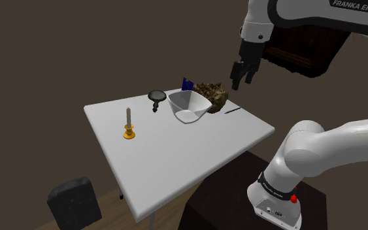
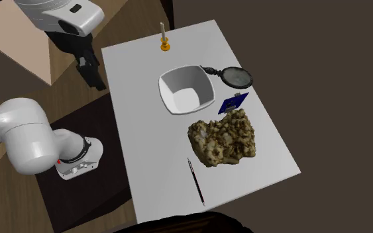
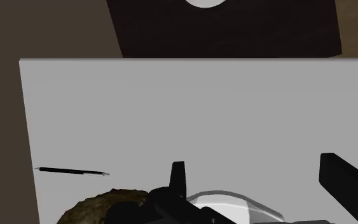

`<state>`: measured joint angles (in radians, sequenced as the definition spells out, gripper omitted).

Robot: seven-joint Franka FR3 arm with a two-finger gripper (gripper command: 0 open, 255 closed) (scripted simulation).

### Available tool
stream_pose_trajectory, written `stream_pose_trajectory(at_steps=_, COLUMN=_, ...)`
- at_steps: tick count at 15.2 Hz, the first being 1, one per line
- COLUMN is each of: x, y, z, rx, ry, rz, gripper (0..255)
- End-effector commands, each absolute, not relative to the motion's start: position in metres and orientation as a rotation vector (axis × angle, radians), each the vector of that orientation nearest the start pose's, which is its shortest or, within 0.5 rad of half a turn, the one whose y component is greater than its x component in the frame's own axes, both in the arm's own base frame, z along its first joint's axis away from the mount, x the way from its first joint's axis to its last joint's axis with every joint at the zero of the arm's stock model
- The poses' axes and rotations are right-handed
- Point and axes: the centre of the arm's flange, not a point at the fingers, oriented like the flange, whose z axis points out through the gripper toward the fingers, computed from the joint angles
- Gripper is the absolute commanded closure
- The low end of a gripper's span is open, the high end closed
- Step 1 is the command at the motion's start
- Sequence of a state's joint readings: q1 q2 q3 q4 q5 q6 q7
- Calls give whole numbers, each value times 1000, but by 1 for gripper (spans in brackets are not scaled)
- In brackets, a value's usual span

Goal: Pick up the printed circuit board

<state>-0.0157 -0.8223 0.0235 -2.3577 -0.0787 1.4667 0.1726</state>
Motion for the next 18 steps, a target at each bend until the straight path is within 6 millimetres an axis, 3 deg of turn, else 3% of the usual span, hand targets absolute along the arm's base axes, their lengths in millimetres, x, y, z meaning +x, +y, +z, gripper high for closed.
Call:
stream_pose_trajectory(at_steps=1, x=286, y=-5, z=592, rx=-3228, ry=289, rz=98, gripper=0)
stream_pose_trajectory(at_steps=18, x=462, y=-114, z=511, rx=-3197, ry=375, rz=54, gripper=0)
